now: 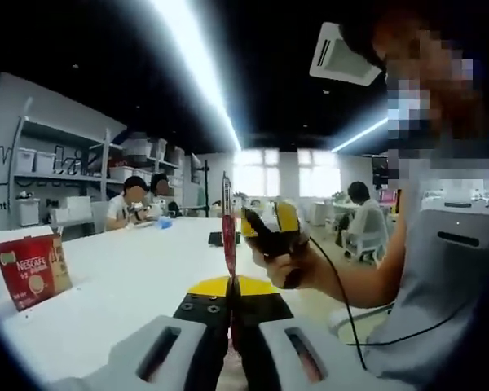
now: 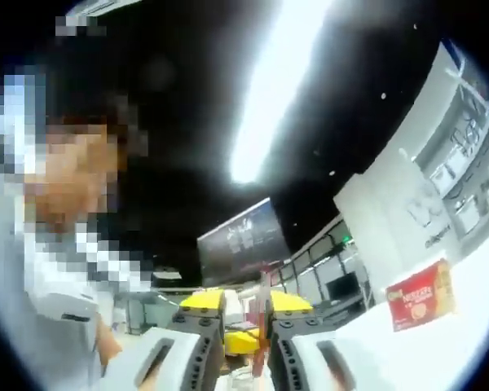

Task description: Tear open the coffee pouch, take out the coffee, and pour the coffee from the pouch into the cup

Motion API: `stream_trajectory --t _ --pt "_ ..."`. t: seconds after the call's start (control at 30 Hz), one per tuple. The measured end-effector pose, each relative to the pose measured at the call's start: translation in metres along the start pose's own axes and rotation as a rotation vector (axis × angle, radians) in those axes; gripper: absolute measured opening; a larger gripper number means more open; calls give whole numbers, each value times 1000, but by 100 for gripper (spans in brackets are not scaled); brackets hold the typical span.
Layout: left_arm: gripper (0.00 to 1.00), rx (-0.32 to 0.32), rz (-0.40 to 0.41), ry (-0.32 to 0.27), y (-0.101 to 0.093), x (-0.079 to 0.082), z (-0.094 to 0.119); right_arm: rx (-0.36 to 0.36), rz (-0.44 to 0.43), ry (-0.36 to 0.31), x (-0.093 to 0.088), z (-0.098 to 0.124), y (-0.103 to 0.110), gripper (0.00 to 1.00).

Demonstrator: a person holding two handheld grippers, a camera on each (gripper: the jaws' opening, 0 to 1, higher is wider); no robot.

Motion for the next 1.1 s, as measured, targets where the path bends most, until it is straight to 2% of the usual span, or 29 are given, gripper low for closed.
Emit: stream_trajectory --t 0.07,0.17,0.2,0.3,0.43,0.53,0.6,0.7,0.77,0.87,0.93,1.1 --pt "3 -4 1 7 -1 -1 -1 31 51 45 -4 -7 12 16" --pt "3 -19 -6 18 -4 -2 -3 -11 77 113 -6 -16 8 10" --pt "3 -21 -9 22 -5 -3 -3 -13 74 110 -4 -17 6 9" --pt "3 -18 -17 24 -6 -3 -2 -95 90 117 1 -16 -9 21" --pt "3 -24 -23 22 -10 -2 1 -189 94 89 12 -4 -26 21" --pt "3 -27 -34 39 -12 -3 0 -219 122 137 11 -5 -31 23" --pt "3 -23 -35 42 -11 -3 0 -201 140 136 14 -7 -25 23" --pt "3 -23 -30 37 -11 -3 0 -120 133 132 13 -10 -10 19" --pt "3 -24 -28 37 -10 -3 0 -91 124 139 10 -11 -5 20" --pt "3 -25 -29 40 -10 -2 0 -96 126 164 5 -13 -7 20" --pt "3 -25 -28 40 -11 -1 1 -75 128 169 3 -15 -3 19" --pt "3 -28 -26 49 -13 -2 1 -125 172 175 7 -19 -10 7"
Point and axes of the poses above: the point that each gripper's makers call its tool centre point, and the gripper's own axes: z roughly backward along the fingers, y roughly to its left, x roughly out of its top, the point moved 1 cm from there along z, roughly backward along the fingers, and after that the axes turned 13 degrees about y, right-handed, at the moved point
